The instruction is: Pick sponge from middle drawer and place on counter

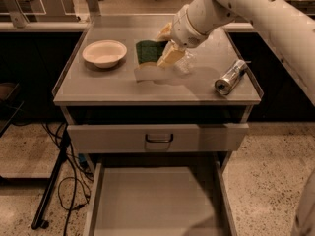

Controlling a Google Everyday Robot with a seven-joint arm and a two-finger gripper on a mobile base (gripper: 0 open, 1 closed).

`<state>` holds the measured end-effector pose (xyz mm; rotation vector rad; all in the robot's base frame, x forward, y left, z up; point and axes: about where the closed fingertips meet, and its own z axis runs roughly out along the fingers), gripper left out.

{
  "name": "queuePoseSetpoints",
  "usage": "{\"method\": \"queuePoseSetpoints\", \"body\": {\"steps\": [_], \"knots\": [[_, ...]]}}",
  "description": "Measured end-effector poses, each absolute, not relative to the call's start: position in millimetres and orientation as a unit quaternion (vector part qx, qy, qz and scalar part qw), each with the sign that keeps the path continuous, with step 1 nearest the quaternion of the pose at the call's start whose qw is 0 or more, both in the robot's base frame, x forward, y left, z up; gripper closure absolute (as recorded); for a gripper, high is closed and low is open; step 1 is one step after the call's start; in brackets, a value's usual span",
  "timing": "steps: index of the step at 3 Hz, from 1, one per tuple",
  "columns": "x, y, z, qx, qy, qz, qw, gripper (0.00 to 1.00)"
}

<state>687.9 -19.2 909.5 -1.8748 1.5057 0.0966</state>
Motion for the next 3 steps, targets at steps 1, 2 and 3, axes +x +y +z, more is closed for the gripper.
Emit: {"method": "queuePoseSetpoints", "body": {"steps": [1, 2, 3], "knots": [[680, -21, 902, -0.744, 0.581, 0.044, 0.328, 1.0], [680, -21, 902, -0.744, 0.581, 0.044, 0.328, 1.0], [675, -18, 891, -0.742, 0.584, 0.054, 0.325, 1.0]]}}
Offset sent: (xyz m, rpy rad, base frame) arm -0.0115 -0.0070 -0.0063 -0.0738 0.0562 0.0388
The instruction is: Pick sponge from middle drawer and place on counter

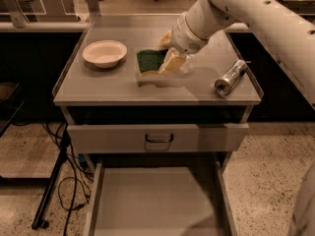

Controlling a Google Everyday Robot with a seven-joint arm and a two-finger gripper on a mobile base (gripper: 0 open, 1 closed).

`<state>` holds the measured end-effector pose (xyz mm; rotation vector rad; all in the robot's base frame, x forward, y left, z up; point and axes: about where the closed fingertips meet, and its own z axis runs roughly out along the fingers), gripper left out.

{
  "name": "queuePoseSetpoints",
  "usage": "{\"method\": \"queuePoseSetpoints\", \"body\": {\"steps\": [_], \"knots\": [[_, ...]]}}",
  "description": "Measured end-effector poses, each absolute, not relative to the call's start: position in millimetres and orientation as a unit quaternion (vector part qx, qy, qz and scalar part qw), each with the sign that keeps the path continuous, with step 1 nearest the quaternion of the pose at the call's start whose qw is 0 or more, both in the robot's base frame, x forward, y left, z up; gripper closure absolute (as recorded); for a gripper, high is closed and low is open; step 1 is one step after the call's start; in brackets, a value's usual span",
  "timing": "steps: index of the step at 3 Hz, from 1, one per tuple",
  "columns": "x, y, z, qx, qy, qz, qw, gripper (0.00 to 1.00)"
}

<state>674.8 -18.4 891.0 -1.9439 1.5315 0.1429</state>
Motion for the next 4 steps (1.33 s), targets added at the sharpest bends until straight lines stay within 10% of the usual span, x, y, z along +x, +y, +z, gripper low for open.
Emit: {"method": "queuePoseSetpoints", "body": {"steps": [2, 4], "knots": [[658, -20, 860, -0.734, 0.599, 0.075, 0.312, 1.0], [658, -20, 860, -0.734, 0.599, 0.076, 0.312, 0.58]]}}
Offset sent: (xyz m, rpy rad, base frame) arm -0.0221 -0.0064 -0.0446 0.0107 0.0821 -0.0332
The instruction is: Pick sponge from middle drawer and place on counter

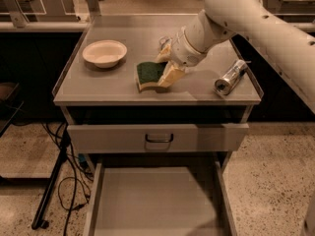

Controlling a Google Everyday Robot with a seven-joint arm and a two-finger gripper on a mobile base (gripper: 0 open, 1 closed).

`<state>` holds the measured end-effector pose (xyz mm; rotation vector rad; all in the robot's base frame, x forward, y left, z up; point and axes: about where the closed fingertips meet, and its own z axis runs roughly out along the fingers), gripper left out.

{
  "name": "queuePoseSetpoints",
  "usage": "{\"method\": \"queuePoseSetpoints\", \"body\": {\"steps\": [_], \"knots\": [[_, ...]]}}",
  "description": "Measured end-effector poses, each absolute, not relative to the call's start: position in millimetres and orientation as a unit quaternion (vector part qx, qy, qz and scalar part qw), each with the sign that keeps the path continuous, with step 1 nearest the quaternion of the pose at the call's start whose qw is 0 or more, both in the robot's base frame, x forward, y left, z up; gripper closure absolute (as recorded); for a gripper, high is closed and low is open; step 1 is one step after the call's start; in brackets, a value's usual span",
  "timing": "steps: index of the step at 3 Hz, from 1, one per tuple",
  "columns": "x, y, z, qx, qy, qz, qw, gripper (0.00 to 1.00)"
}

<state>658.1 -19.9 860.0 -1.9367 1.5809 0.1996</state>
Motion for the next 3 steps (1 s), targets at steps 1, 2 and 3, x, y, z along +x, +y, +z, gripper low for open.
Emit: {"method": "queuePoseSetpoints", "body": {"steps": [1, 2, 3], "knots": [[658.1, -19.8, 859.9, -0.734, 0.599, 0.076, 0.311, 0.35], [658.1, -19.8, 859.9, -0.734, 0.599, 0.076, 0.311, 0.11], [658.1, -19.8, 859.8, -0.734, 0.599, 0.076, 0.311, 0.0]]}}
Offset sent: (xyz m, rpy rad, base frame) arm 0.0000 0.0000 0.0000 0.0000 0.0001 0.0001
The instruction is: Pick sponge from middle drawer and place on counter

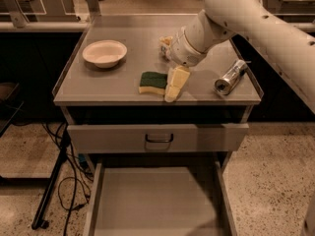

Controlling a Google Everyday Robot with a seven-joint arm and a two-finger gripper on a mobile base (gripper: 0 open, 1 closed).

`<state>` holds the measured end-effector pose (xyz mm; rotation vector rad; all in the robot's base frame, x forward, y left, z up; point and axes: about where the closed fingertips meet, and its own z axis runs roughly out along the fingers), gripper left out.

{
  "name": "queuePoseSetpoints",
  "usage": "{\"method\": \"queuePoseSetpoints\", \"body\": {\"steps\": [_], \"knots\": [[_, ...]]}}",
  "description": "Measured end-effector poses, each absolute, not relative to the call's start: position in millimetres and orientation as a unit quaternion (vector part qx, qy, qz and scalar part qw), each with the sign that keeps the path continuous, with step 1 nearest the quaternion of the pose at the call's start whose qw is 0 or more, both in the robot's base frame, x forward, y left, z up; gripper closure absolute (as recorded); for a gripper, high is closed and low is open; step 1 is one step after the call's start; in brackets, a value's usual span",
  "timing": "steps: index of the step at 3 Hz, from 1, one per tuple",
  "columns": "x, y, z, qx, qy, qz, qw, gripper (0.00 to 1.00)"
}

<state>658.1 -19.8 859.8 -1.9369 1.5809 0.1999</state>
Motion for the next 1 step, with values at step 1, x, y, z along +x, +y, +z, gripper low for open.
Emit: {"method": "queuePoseSetpoints", "body": {"steps": [1], "knots": [[658.1, -19.7, 859.8, -0.734, 0.599, 0.076, 0.311, 0.0]]}}
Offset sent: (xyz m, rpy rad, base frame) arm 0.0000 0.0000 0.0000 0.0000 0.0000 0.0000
